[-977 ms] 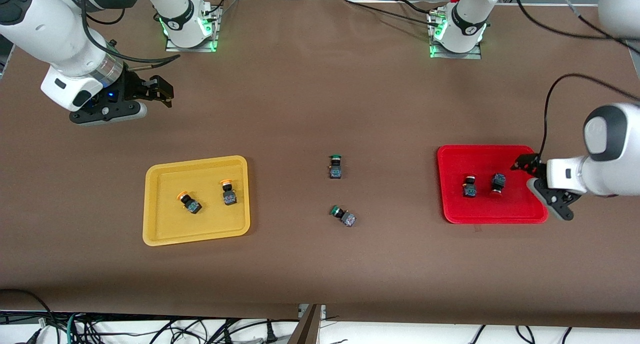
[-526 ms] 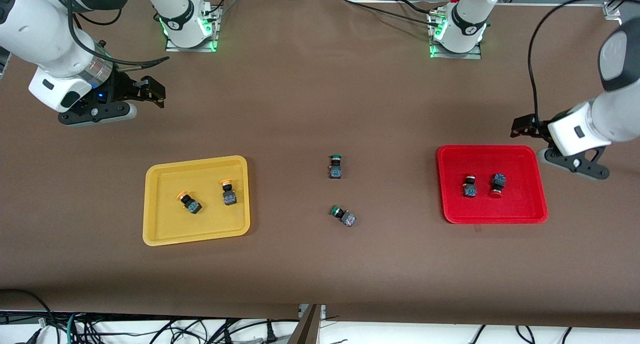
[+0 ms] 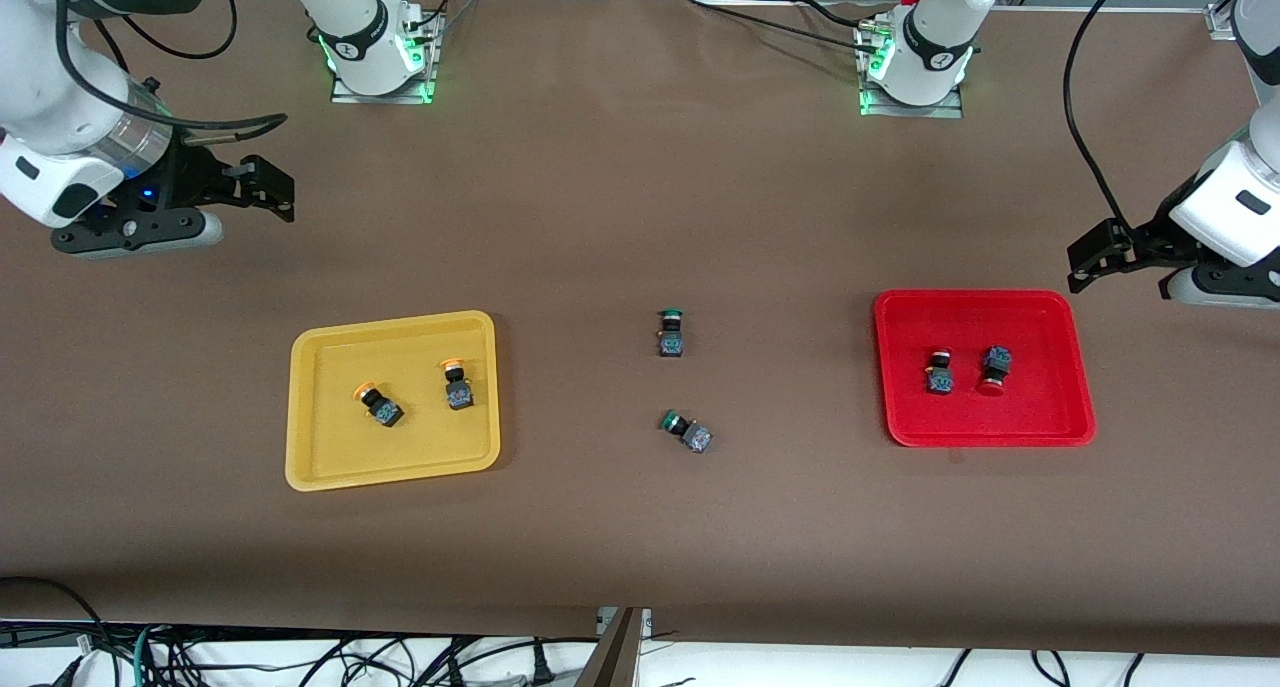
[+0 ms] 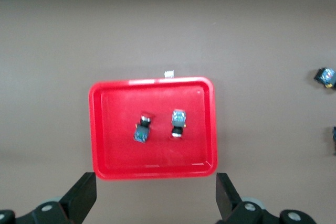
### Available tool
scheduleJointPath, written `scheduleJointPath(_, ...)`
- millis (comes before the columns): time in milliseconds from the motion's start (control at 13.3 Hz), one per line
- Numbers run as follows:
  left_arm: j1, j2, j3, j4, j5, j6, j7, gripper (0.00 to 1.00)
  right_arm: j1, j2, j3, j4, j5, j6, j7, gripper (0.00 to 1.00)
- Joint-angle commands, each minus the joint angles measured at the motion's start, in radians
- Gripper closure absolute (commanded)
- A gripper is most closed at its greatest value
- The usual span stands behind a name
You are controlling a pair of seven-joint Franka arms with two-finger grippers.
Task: Place red and yellow buttons in trays
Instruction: 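Release the red button into the red tray with the left gripper and withdraw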
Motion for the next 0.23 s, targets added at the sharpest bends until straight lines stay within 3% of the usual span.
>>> scheduleJointPath(0,-0.017,-0.06,0.009,-0.071,0.014,-0.042,-0.065,0.0,-0.01,0.011,-0.015,0.029,0.001,-0.027,-0.013,0.0)
scheduleJointPath(150,-0.017,-0.037,0.0,-0.055,0.014,-0.043,-0.06,0.0,-0.011,0.011,-0.025,0.032,0.007,-0.024,-0.007,0.0)
